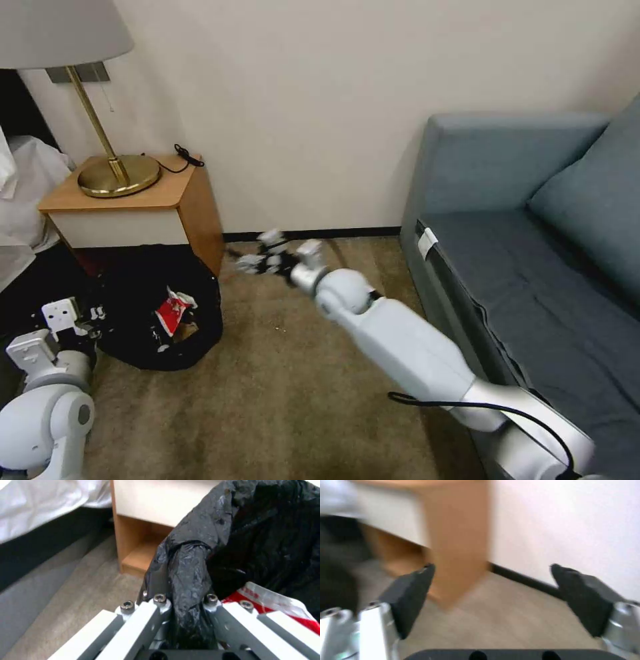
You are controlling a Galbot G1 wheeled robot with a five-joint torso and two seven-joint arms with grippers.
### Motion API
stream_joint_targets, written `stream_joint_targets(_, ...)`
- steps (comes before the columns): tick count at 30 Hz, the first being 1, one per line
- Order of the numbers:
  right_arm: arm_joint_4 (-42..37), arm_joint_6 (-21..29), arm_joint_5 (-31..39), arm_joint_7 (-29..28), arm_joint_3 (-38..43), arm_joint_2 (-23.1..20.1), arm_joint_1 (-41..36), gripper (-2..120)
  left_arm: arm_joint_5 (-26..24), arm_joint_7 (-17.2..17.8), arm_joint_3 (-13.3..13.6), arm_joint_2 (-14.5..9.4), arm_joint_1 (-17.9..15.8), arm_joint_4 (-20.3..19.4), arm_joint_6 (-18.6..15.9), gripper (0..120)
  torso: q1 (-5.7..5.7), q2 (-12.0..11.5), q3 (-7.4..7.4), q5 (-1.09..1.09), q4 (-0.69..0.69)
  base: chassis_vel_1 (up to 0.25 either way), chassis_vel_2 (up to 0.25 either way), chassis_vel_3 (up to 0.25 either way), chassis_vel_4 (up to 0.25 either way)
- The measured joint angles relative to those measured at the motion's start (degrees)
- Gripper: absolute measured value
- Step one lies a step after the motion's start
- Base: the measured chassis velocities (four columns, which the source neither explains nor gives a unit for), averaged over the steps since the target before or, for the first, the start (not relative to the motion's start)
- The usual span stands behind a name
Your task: Pick up the trash bin, then pick up the garbage on the floor and place it into the trash bin.
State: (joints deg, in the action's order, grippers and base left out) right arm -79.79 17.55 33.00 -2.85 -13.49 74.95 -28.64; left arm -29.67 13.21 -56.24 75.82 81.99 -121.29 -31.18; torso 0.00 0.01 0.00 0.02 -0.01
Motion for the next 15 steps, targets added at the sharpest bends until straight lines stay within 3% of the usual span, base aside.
stream_joint_targets(6,-0.6,1.91,-0.06,-4.12,6.17,-1.86,-5.55,100,-8.1,6.63,0.32,2.49,2.72,-1.63,-1.23,3,0.0,0.0,0.0,0.01,0.0,0.0,0.0,0.0,0.0)
stream_joint_targets(11,-1.81,1.89,-0.55,-4.21,7.74,-2.16,-7.82,100,-12.07,9.8,0.83,4.49,5.2,-2.28,-1.25,3,0.0,0.0,0.0,-0.01,0.0,0.0,0.0,0.0,0.0)
stream_joint_targets(13,-2.36,1.35,-1.6,-4.08,8.79,-1.93,-9.35,100,-15.18,12.3,1.23,6.16,8.23,-1.51,0.4,3,0.0,0.0,0.0,-0.01,0.02,0.0,0.0,0.0,0.0)
stream_joint_targets(15,-2.37,1.3,-1.67,-4.06,8.85,-1.91,-9.44,100,-15.25,12.35,1.24,6.2,8.3,-1.45,0.44,3,0.0,0.0,0.0,-0.01,0.02,0.0,0.0,0.0,0.0)
